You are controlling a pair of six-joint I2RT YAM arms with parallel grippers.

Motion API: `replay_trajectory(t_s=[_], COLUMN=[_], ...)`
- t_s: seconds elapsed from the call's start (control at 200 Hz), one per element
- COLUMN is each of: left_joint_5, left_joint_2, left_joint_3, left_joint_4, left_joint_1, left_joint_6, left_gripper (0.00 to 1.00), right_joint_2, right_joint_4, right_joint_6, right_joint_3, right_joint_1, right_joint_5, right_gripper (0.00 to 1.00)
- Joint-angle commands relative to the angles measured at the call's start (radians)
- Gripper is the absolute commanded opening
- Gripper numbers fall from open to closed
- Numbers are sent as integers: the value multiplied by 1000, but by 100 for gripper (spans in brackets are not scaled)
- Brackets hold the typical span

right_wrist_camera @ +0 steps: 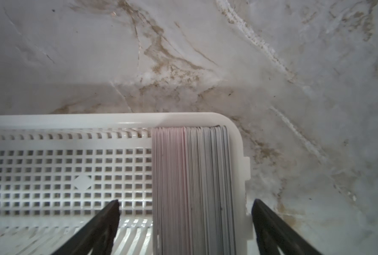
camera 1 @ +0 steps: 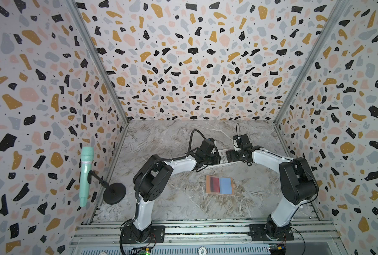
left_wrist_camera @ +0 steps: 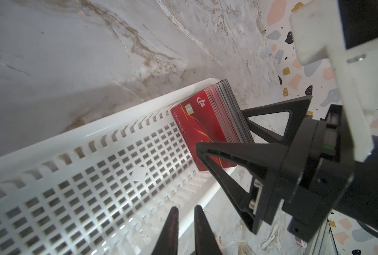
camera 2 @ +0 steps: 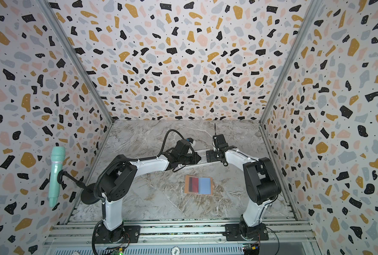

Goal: Insert credit cards into a card holder
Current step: Pick up the credit card from the storage box.

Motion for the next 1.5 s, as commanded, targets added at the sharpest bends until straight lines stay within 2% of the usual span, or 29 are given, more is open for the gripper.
replay_trajectory(t_s=[0.0,0.33,0.746,1.026,1.101,1.301,1.497], left_joint_5=[26,30,40,66,76,89,88], left_joint_2=[28,114,258,313,321,322,317], left_joint_3=[32,99,274,336,342,345,343], left_joint_4=[41,40,-21,-18,-8,-6,-10], left_joint_1=[4,4,6,5,6,5,6], left_joint_6=[13,15,40,29,21,22,31], left_gripper=[17,17,17,17,17,18,18], right_joint_2=[14,43,14,-4,-3,8,10], right_joint_4=[-9,8,-15,-25,-26,-27,-26], right_joint_6=[-26,-30,-42,-44,-44,-49,-51], right_joint_3=[40,44,68,75,76,76,76], right_joint_1=[-5,-24,-47,-47,-49,-48,-49], right_joint_5=[24,70,63,66,58,20,-8], right_gripper=[94,85,82,79,74,71,62])
